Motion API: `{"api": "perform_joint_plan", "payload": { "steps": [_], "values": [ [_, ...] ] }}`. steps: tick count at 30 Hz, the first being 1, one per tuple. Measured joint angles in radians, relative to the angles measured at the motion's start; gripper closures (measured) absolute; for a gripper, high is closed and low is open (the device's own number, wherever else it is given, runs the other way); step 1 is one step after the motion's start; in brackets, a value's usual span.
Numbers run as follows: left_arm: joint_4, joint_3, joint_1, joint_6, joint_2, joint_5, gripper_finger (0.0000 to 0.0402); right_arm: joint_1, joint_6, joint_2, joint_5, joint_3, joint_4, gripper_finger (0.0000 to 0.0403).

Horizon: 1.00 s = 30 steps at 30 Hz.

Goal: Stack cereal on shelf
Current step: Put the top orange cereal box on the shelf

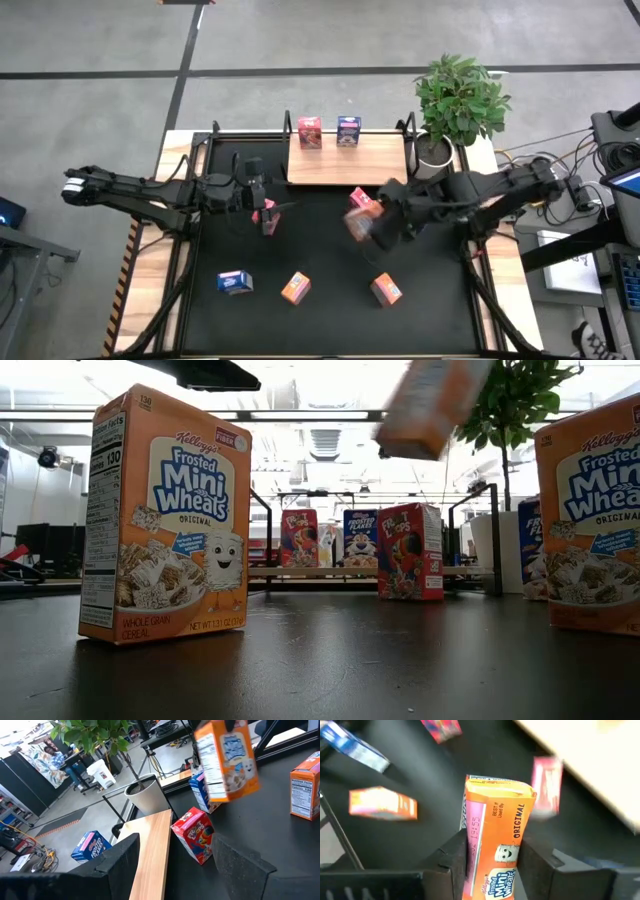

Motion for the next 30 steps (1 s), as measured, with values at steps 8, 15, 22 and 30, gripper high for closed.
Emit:
{"api": "perform_joint_plan", "payload": {
  "steps": [8, 15, 22, 30],
  "values": [
    [0.000, 0.000, 0.000, 0.000, 0.000, 0.000, 0.0171, -0.181, -0.406, 0.137, 0.003, 0.183, 0.003, 0.0275],
    [-0.001, 0.000, 0.000, 0.000, 0.000, 0.000, 0.0171, -0.384, -0.666, 0.276, 0.013, 0.316, -0.093, 0.0275],
    [-0.001, 0.000, 0.000, 0.000, 0.000, 0.000, 0.0171, -0.521, -0.884, 0.413, 0.011, 0.393, -0.204, 0.0275],
    [-0.001, 0.000, 0.000, 0.000, 0.000, 0.000, 0.0171, -0.613, -0.992, 0.495, -0.010, 0.390, -0.196, 0.0274]
  ]
}}
